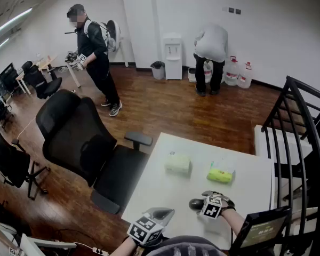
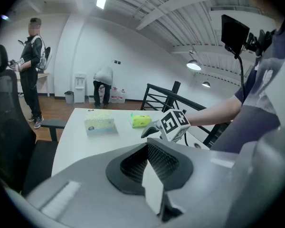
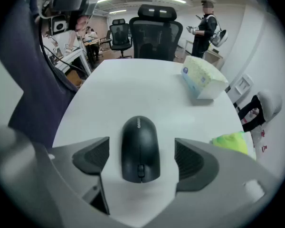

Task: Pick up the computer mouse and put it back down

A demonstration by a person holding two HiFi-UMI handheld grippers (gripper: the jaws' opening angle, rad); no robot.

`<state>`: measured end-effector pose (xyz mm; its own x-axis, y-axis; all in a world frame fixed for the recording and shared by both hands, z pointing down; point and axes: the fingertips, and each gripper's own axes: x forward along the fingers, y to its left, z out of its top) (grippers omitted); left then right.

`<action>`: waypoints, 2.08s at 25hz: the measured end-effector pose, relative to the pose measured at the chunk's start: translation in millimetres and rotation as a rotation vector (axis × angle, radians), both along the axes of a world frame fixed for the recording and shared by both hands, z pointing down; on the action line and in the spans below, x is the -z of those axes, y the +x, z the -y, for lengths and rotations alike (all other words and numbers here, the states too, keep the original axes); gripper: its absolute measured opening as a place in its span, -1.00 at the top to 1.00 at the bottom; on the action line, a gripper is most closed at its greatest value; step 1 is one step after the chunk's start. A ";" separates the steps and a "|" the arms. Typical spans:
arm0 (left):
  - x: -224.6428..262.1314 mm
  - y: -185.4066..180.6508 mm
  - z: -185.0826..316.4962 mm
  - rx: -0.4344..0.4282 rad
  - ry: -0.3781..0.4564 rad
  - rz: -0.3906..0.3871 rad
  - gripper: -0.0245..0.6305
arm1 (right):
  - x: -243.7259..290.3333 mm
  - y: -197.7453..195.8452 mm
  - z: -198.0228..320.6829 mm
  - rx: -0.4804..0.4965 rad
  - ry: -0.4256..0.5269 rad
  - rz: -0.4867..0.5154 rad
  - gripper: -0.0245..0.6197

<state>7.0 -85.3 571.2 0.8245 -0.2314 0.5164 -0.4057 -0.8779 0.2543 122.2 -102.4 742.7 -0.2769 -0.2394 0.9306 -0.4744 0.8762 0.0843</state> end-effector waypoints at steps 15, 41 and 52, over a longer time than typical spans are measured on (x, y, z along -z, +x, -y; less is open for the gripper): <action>-22.5 -13.2 -30.5 0.051 -0.074 0.032 0.87 | -30.3 -0.5 -53.1 0.037 -0.159 -0.010 -0.38; -10.5 0.8 -32.2 0.008 -0.043 0.007 0.87 | 96.9 9.6 -53.6 -0.043 0.032 0.189 0.03; -10.4 2.2 -32.4 -0.028 -0.071 0.004 0.87 | 149.9 -6.7 -70.1 0.070 0.029 0.133 0.03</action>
<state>9.1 -52.9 581.6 0.8279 -0.1708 0.5343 -0.3821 -0.8690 0.3143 115.5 -32.3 592.8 -0.4138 -0.2413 0.8778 -0.4211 0.9056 0.0504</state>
